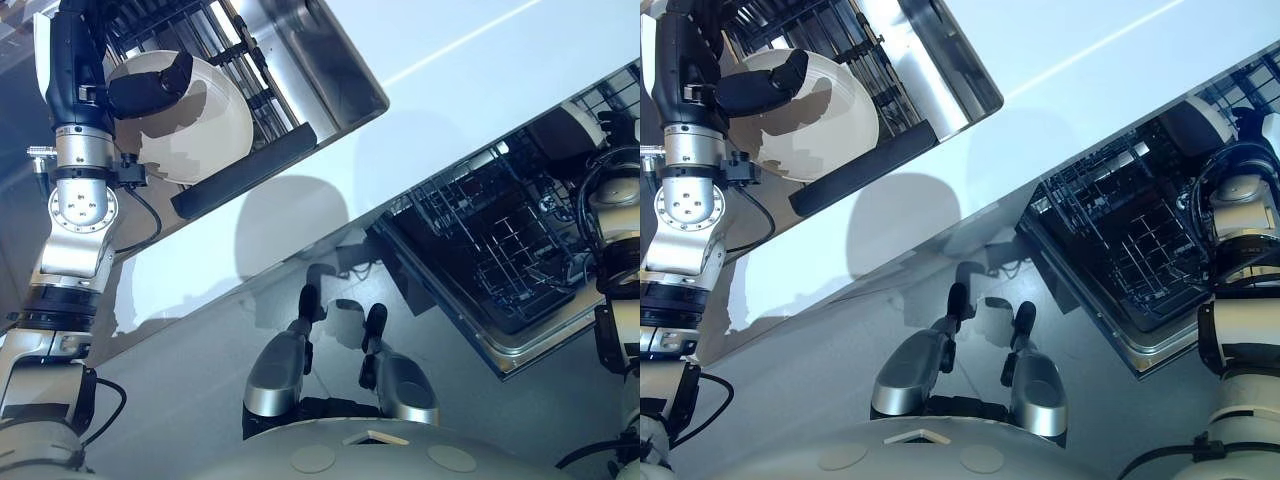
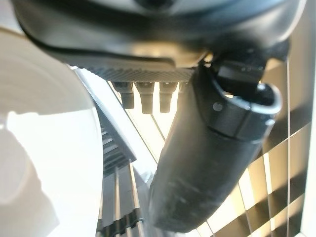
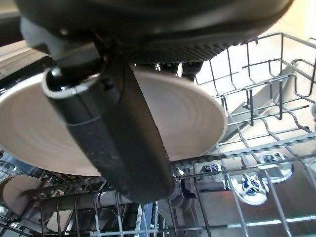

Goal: Pick up plates and place into dishwasher.

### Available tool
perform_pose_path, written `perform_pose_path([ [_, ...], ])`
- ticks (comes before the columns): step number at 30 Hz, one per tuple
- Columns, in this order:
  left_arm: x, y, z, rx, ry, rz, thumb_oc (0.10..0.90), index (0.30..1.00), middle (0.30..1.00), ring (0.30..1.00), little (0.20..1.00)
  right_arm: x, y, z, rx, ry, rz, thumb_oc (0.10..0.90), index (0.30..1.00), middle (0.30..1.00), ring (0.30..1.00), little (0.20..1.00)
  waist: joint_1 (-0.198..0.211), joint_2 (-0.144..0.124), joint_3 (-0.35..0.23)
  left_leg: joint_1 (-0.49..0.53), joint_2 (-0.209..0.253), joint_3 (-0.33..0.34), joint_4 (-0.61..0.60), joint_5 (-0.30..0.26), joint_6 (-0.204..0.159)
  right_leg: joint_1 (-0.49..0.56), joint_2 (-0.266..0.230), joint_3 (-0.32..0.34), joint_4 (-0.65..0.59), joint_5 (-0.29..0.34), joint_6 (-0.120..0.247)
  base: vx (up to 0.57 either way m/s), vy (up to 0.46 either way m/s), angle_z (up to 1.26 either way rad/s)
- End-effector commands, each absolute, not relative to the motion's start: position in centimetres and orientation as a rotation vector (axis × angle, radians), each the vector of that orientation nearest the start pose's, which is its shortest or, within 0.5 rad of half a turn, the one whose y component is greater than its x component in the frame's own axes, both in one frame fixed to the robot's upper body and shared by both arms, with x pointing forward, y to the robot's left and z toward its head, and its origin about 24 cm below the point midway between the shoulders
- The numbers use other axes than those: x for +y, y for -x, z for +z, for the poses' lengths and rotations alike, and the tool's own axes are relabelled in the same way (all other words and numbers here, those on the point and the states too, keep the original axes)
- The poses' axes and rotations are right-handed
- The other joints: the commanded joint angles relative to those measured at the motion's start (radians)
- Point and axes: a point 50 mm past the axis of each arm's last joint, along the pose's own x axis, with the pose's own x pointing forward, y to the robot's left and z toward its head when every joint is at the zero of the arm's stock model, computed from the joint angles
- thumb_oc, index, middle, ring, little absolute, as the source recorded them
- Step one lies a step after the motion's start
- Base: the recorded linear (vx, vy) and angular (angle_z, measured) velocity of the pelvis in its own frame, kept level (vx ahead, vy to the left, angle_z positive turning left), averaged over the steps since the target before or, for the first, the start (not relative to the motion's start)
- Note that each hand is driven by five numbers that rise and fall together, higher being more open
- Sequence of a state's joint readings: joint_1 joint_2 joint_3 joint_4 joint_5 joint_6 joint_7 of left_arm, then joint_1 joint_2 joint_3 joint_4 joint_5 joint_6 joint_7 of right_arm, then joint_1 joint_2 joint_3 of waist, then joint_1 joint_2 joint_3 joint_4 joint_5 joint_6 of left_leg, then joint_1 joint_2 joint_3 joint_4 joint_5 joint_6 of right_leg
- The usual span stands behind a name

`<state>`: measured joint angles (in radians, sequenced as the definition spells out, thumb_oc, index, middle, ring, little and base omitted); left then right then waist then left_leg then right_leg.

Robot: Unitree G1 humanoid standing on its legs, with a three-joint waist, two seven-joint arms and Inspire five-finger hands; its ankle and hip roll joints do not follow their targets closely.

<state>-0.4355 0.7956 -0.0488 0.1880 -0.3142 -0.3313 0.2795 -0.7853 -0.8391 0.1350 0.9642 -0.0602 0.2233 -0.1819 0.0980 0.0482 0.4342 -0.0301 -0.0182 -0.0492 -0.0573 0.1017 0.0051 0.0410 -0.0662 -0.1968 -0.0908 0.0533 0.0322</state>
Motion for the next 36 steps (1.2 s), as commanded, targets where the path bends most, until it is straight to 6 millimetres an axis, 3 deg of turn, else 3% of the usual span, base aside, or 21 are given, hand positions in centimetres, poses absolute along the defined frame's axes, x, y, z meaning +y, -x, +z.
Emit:
perform_pose_path([
  [1, 27.1, -29.2, 25.7, -0.865, -0.386, 0.257, 0.8, 0.9, 0.9, 0.9, 0.9, -38.1, -33.3, 18.2, 0.188, 0.921, -0.661, 0.8, 0.9, 0.9, 0.9, 0.9, -0.004, 0.001, -0.125, 0.004, -0.028, 0.017, 0.044, -0.118, 0.007, -0.112, 0.005, 0.034, 0.21, -0.137, 0.023, 0.0, 0.0, 0.0],
  [15, 26.6, -28.8, 26.2, -0.896, -0.461, 0.261, 0.8, 0.9, 0.9, 0.9, 0.9, -36.0, -33.3, 17.0, 0.055, 0.809, -0.629, 0.8, 0.9, 0.9, 0.9, 0.9, -0.02, 0.012, -0.225, 0.087, -0.029, 0.033, 0.006, -0.139, 0.001, -0.028, -0.002, 0.03, 0.152, -0.138, 0.035, -0.01, -0.002, -0.03],
  [21, 28.4, -28.1, 25.7, -0.852, -0.599, 0.364, 0.8, 0.9, 0.9, 0.9, 0.9, -34.9, -32.4, 16.3, -0.039, 0.709, -0.583, 0.8, 0.9, 0.9, 0.9, 0.9, -0.028, 0.021, -0.26, 0.116, -0.026, 0.04, -0.007, -0.148, 0.0, 0.0, -0.003, 0.024, 0.137, -0.146, 0.036, 0.0, 0.006, -0.02],
  [26, 32.2, -26.2, 23.0, -0.709, -0.749, 0.506, 0.8, 0.9, 0.9, 0.9, 0.9, -34.6, -30.7, 15.8, -0.139, 0.597, -0.571, 0.8, 0.9, 0.9, 0.9, 0.9, -0.026, 0.021, -0.285, 0.122, -0.022, 0.05, -0.004, -0.151, 0.002, 0.01, -0.004, 0.015, 0.123, -0.141, 0.036, 0.0, 0.024, -0.04],
  [29, 35.1, -24.3, 20.0, -0.532, -0.957, 0.571, 0.8, 0.9, 0.9, 0.9, 0.9, -35.2, -28.6, 15.6, -0.201, 0.529, -0.571, 0.8, 0.9, 0.9, 0.9, 0.9, -0.025, 0.018, -0.296, 0.13, -0.019, 0.056, -0.008, -0.154, 0.003, 0.022, -0.002, 0.008, 0.113, -0.144, 0.04, -0.01, 0.049, -0.06],
  [32, 36.7, -23.0, 17.8, -0.374, -1.074, 0.553, 0.8, 0.9, 0.9, 0.9, 0.9, -35.5, -27.1, 15.8, -0.239, 0.519, -0.571, 0.8, 0.9, 0.9, 0.9, 0.9, -0.03, 0.014, -0.298, 0.141, -0.017, 0.059, -0.011, -0.163, 0.005, 0.032, -0.001, 0.007, 0.112, -0.154, 0.046, 0.0, 0.055, -0.04],
  [36, 38.1, -22.1, 15.6, -0.164, -1.09, 0.482, 0.8, 0.9, 0.9, 0.9, 0.9, -35.3, -26.1, 16.2, -0.293, 0.523, -0.551, 0.8, 0.9, 0.9, 0.9, 0.9, -0.037, 0.009, -0.302, 0.148, -0.017, 0.065, -0.003, -0.169, 0.009, 0.039, -0.003, 0.006, 0.114, -0.157, 0.052, 0.0, 0.066, 0.0],
])
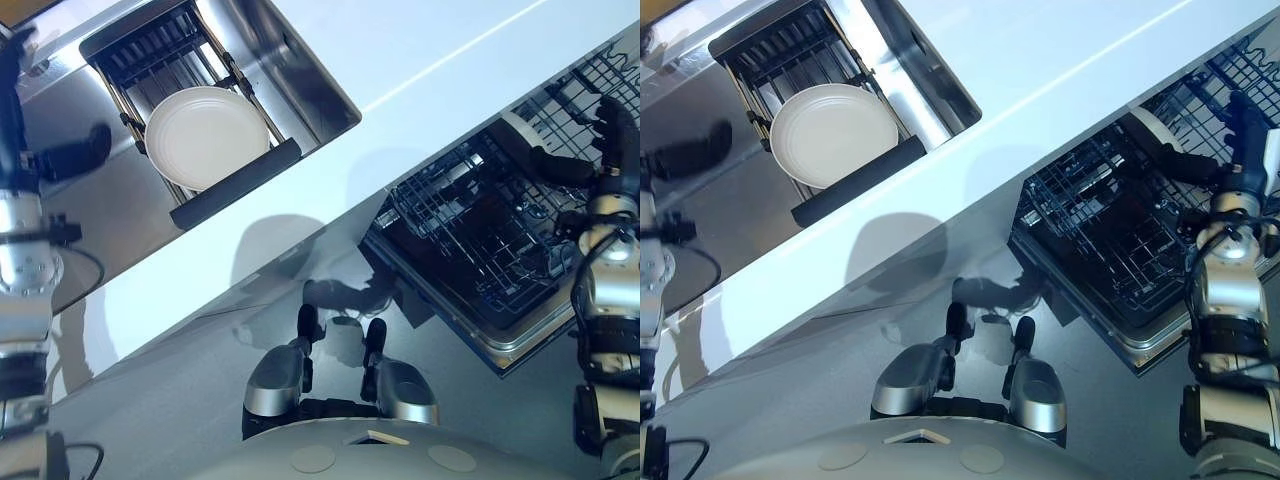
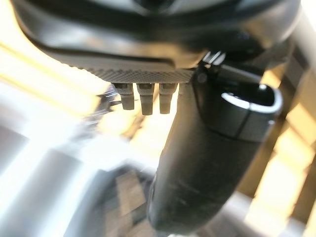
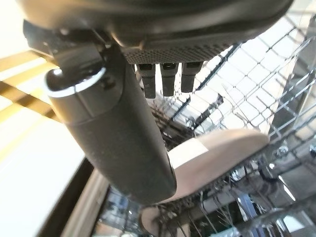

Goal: Pick up plates and place into dishwasher.

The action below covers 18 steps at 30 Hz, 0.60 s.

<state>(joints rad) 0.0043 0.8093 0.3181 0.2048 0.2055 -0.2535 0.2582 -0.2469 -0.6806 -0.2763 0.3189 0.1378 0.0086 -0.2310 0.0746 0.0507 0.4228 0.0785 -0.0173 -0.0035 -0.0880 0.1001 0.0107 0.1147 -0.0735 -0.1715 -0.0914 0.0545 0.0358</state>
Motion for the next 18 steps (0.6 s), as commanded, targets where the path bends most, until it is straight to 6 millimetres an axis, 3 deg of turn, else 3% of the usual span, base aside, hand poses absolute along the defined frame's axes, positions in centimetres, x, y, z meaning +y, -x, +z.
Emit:
perform_pose_path([
  [1, 38.2, -22.1, 15.1, -0.122, -1.089, 0.457, 0.8, 0.9, 0.9, 0.9, 0.9, -35.0, -26.1, 16.5, -0.308, 0.51, -0.533, 0.8, 0.9, 0.9, 0.9, 0.9, -0.015, 0.005, -0.292, 0.041, -0.019, 0.02, 0.029, -0.169, 0.005, -0.034, 0.003, -0.021, 0.115, -0.157, 0.05, 0.01, 0.087, 0.01],
  [5, 38.2, -22.5, 14.1, -0.003, -1.058, 0.356, 0.8, 0.9, 0.9, 0.9, 0.9, -32.1, -26.1, 16.7, -0.386, 0.454, -0.331, 0.8, 0.9, 0.9, 0.9, 0.9, -0.023, 0.003, -0.298, 0.045, -0.023, 0.033, 0.045, -0.182, 0.014, -0.036, -0.009, -0.025, 0.125, -0.156, 0.062, 0.03, 0.098, -0.06],
  [9, 37.9, -23.2, 14.1, -0.011, -1.049, 0.332, 0.8, 0.9, 0.9, 0.9, 0.9, -28.9, -26.5, 15.2, -0.365, 0.401, -0.058, 0.8, 0.9, 0.9, 0.9, 0.9, -0.038, 0.003, -0.301, 0.045, -0.031, 0.047, 0.059, -0.196, 0.026, -0.05, -0.018, -0.011, 0.138, -0.154, 0.071, 0.04, 0.114, -0.2],
  [11, 37.9, -23.6, 14.8, -0.041, -1.039, 0.347, 0.8, 0.9, 0.9, 0.9, 0.9, -27.5, -26.5, 14.1, -0.324, 0.404, 0.09, 0.8, 0.9, 0.9, 0.9, 0.9, -0.049, 0.003, -0.302, 0.042, -0.035, 0.057, 0.063, -0.2, 0.033, -0.06, -0.023, -0.001, 0.142, -0.149, 0.076, 0.04, 0.124, -0.1],
  [18, 39.1, -24.3, 18.0, -0.154, -1.038, 0.569, 0.8, 0.9, 0.9, 0.9, 0.9, -25.6, -26.6, 11.5, -0.189, 0.436, 0.306, 0.8, 0.9, 0.9, 0.9, 0.9, -0.073, 0.005, -0.298, 0.035, -0.043, 0.08, 0.047, -0.194, 0.047, -0.104, -0.034, 0.029, 0.164, -0.134, 0.095, 0.02, 0.104, -0.19],
])
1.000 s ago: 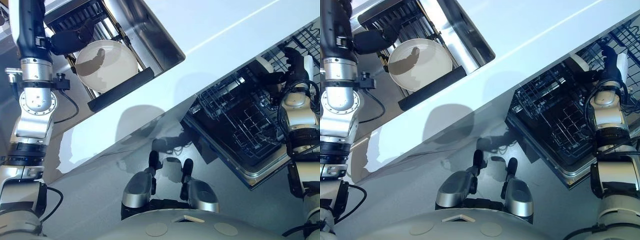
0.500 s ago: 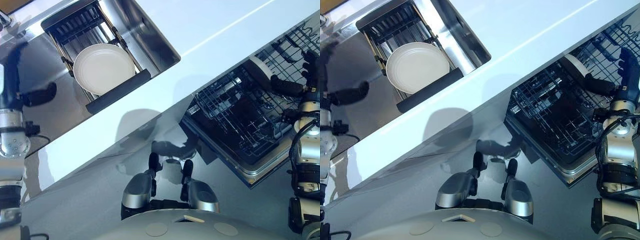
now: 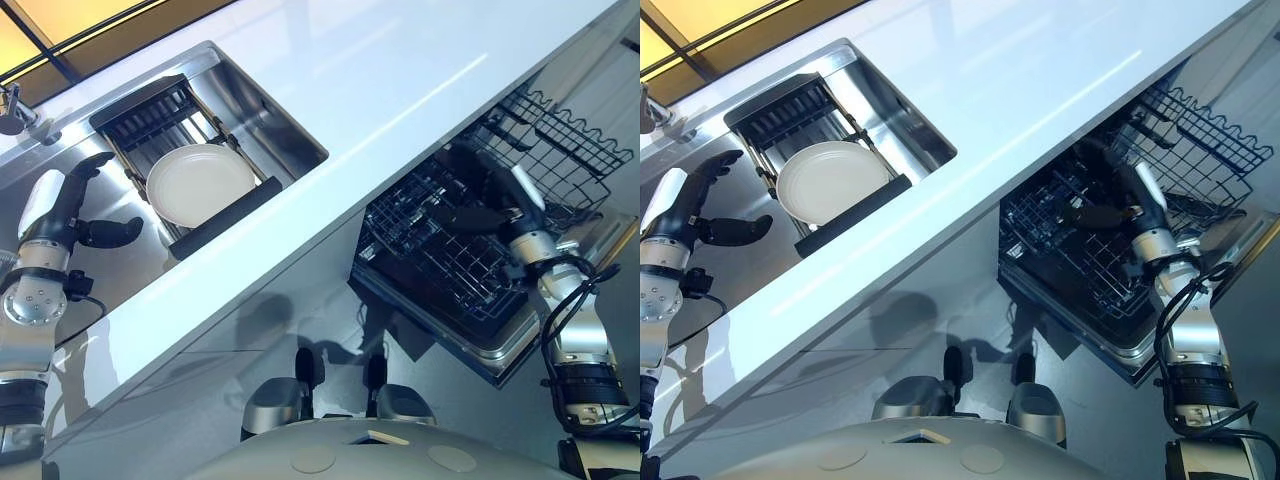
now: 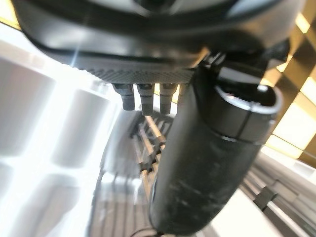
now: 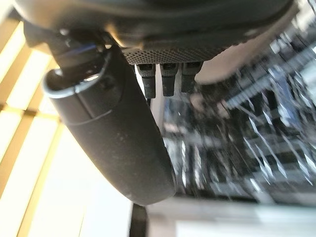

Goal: Pick up plates and place into dishwasher.

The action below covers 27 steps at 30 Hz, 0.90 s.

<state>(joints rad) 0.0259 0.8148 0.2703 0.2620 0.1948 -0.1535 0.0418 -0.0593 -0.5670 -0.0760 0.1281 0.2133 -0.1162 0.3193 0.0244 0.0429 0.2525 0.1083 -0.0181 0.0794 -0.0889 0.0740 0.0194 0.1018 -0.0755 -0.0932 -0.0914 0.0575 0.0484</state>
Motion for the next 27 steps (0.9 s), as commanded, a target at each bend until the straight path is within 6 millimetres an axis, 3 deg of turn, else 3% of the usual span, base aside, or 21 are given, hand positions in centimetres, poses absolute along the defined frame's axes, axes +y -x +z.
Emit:
perform_pose_path([
  [1, 39.4, -24.3, 18.5, -0.17, -1.032, 0.622, 0.8, 0.9, 0.9, 0.9, 0.9, -25.3, -26.5, 11.1, -0.17, 0.446, 0.329, 0.8, 0.9, 0.9, 0.9, 0.9, -0.026, 0.014, -0.126, 0.003, -0.044, -0.001, 0.045, -0.166, 0.04, -0.099, -0.035, -0.047, 0.169, -0.134, 0.085, 0.01, 0.085, -0.19],
  [6, 39.9, -24.2, 20.0, -0.233, -0.993, 0.719, 0.8, 0.9, 0.9, 0.9, 0.9, -23.9, -26.0, 9.6, -0.114, 0.396, 0.441, 0.8, 0.9, 0.9, 0.9, 0.9, -0.037, 0.019, -0.117, -0.004, -0.05, 0.004, 0.034, -0.16, 0.047, -0.132, -0.043, -0.03, 0.196, -0.128, 0.096, 0.01, 0.071, -0.06],
  [13, 39.1, -25.0, 20.4, -0.276, -0.923, 0.698, 0.8, 0.9, 0.9, 0.9, 0.9, -21.6, -25.4, 8.8, -0.114, 0.331, 0.573, 0.8, 0.9, 0.9, 0.9, 0.9, -0.049, 0.024, -0.099, -0.021, -0.066, 0.006, 0.057, -0.17, 0.061, -0.171, -0.05, -0.005, 0.236, -0.117, 0.107, 0.01, 0.073, -0.09],
  [21, 38.1, -26.8, 20.1, -0.267, -0.775, 0.612, 0.8, 0.9, 0.9, 0.9, 0.9, -20.6, -25.4, 8.5, -0.089, 0.326, 0.603, 0.8, 0.9, 0.9, 0.9, 0.9, -0.057, 0.024, -0.084, -0.04, -0.077, 0.014, 0.098, -0.183, 0.069, -0.189, -0.052, 0.021, 0.256, -0.107, 0.112, 0.04, 0.057, -0.11],
  [27, 37.2, -27.8, 22.5, -0.386, -0.714, 0.643, 0.8, 0.9, 0.9, 0.9, 0.9, -20.6, -25.5, 7.8, -0.061, 0.314, 0.59, 0.8, 0.9, 0.9, 0.9, 0.9, -0.075, 0.029, -0.053, -0.065, -0.084, 0.018, 0.115, -0.184, 0.073, -0.219, -0.046, 0.056, 0.271, -0.096, 0.111, 0.03, 0.068, -0.1],
])
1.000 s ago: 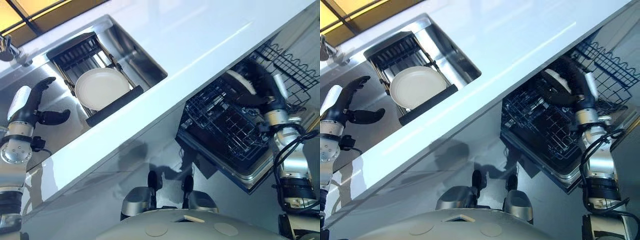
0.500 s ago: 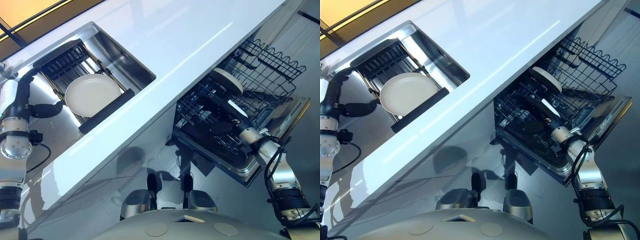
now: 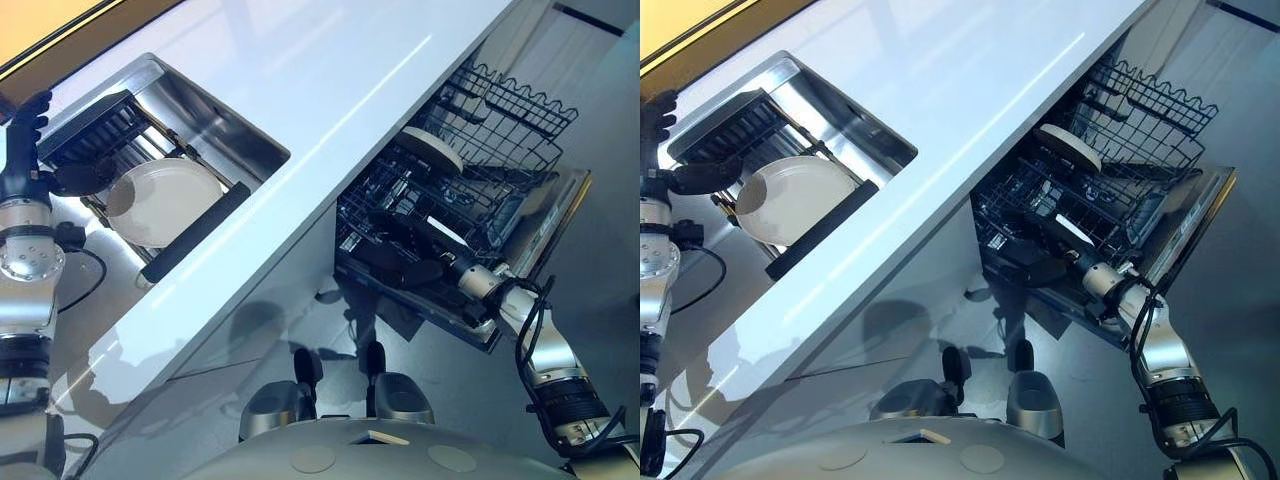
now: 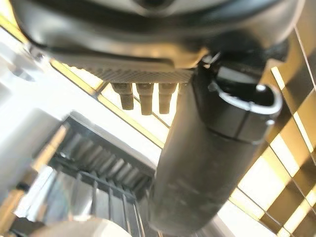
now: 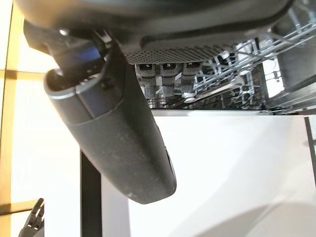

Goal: Pick up plates and place into dishwasher.

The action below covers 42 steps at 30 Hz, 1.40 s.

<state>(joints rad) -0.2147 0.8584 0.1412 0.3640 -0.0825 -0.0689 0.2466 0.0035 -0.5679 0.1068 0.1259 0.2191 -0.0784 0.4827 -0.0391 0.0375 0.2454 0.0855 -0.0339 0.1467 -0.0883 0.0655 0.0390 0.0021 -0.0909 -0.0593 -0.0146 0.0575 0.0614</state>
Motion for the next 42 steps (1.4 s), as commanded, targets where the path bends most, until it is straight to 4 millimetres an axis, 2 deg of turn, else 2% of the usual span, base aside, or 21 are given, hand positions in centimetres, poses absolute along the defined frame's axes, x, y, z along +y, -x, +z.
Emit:
perform_pose_path([
  [1, 37.1, -27.9, 22.9, -0.393, -0.696, 0.64, 0.8, 0.9, 0.9, 0.9, 0.9, -20.6, -25.4, 7.8, -0.06, 0.315, 0.588, 0.8, 0.9, 0.9, 0.9, 0.9, -0.014, 0.037, -0.04, -0.047, -0.068, -0.049, 0.115, -0.174, 0.054, -0.123, -0.03, 0.025, 0.195, -0.095, 0.097, -0.01, 0.053, -0.03],
  [7, 36.1, -29.5, 23.4, -0.335, -0.678, 0.574, 0.8, 0.9, 0.9, 0.9, 0.9, -20.3, -26.0, 9.0, -0.1, 0.347, 0.569, 0.8, 0.9, 0.9, 0.9, 0.9, -0.025, 0.049, 0.022, -0.1, -0.068, -0.045, 0.124, -0.159, 0.048, -0.169, -0.02, 0.044, 0.201, -0.086, 0.087, -0.08, 0.05, -0.05],
  [13, 36.8, -30.3, 22.5, -0.173, -0.754, 0.507, 0.8, 0.9, 0.9, 0.9, 0.9, -20.4, -26.7, 10.5, -0.139, 0.376, 0.546, 0.8, 0.9, 0.9, 0.9, 0.9, -0.029, 0.052, 0.082, -0.156, -0.063, -0.039, 0.142, -0.137, 0.044, -0.215, -0.01, 0.054, 0.207, -0.08, 0.076, -0.08, 0.02, -0.02],
  [23, 37.5, -31.4, 19.1, 0.2, -0.829, 0.263, 0.8, 0.9, 0.9, 0.9, 0.9, -21.0, -27.5, 12.1, -0.186, 0.401, 0.507, 0.8, 0.9, 0.9, 0.9, 0.9, -0.039, 0.047, 0.131, -0.219, -0.062, -0.028, 0.166, -0.123, 0.044, -0.279, -0.004, 0.056, 0.226, -0.049, 0.063, -0.04, 0.022, 0.03],
  [32, 39.4, -29.3, 16.4, 0.54, -0.884, 0.088, 0.8, 0.9, 0.9, 0.9, 0.9, -22.0, -27.3, 12.9, -0.2, 0.395, 0.484, 0.8, 0.9, 0.9, 0.9, 0.9, -0.029, 0.056, 0.14, -0.219, -0.066, -0.034, 0.164, -0.122, 0.043, -0.266, -0.007, 0.044, 0.209, -0.051, 0.058, 0.0, 0.001, 0.0],
  [37, 40.0, -27.7, 15.4, 0.594, -0.837, 0.007, 0.8, 0.9, 0.9, 0.9, 0.9, -22.3, -26.9, 12.5, -0.187, 0.384, 0.471, 0.8, 0.9, 0.9, 0.9, 0.9, -0.012, 0.063, 0.124, -0.192, -0.072, -0.045, 0.151, -0.125, 0.042, -0.226, -0.016, 0.024, 0.186, -0.055, 0.059, 0.0, -0.018, 0.0],
  [42, 40.1, -26.6, 14.6, 0.551, -0.801, -0.017, 0.8, 0.9, 0.9, 0.9, 0.9, -22.5, -26.6, 11.0, -0.123, 0.363, 0.462, 0.8, 0.9, 0.9, 0.9, 0.9, 0.006, 0.065, 0.089, -0.154, -0.076, -0.063, 0.139, -0.131, 0.04, -0.181, -0.023, -0.001, 0.171, -0.071, 0.062, 0.03, -0.062, 0.05],
])
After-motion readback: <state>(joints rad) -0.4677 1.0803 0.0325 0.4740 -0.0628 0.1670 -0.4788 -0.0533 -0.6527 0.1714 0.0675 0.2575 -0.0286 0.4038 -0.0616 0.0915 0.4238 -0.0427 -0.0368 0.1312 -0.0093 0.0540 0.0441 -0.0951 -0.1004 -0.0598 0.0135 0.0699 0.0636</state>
